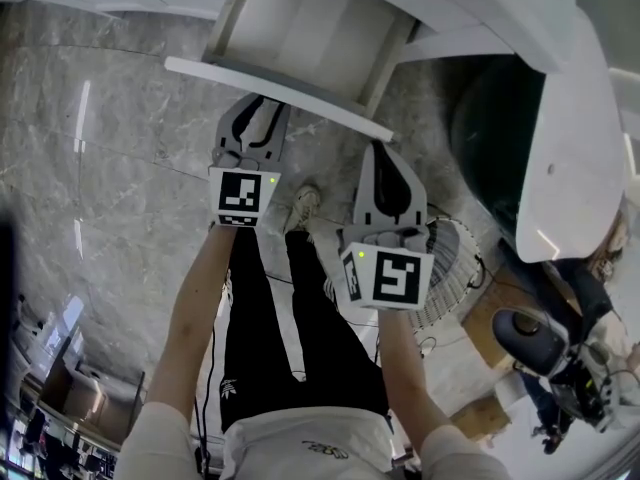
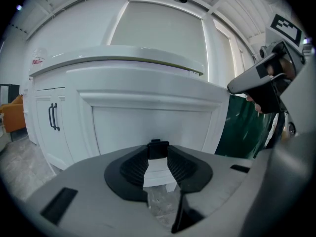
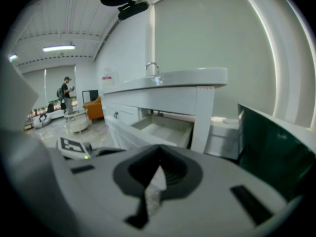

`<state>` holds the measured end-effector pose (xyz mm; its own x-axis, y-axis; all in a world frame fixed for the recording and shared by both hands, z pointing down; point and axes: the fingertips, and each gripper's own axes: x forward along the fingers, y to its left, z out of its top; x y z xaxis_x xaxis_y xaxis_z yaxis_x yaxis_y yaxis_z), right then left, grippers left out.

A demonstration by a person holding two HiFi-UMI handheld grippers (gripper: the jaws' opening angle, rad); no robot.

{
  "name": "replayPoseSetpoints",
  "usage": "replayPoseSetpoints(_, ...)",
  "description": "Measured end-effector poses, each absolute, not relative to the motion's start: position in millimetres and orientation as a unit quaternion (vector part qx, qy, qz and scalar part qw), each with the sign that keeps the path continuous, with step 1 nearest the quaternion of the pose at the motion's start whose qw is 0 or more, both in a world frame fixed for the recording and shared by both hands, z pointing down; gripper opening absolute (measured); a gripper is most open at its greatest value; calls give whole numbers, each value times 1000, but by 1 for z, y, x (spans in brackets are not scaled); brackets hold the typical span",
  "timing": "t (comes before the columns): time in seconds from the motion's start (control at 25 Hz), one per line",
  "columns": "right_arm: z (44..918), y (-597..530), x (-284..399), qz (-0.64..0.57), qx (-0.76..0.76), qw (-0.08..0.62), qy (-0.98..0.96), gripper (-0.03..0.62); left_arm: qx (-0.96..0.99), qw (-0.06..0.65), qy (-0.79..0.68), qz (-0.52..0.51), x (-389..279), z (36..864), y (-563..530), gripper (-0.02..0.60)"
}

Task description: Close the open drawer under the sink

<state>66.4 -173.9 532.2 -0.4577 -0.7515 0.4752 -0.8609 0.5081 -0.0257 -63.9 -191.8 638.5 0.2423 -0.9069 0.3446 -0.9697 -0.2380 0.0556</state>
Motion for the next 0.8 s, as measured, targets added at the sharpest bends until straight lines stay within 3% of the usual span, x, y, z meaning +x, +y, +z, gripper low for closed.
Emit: replayPoseSetpoints(0.8,541,-175,83,136,493,209,-833,29,780,102,-606,117,-61,628,-251,141)
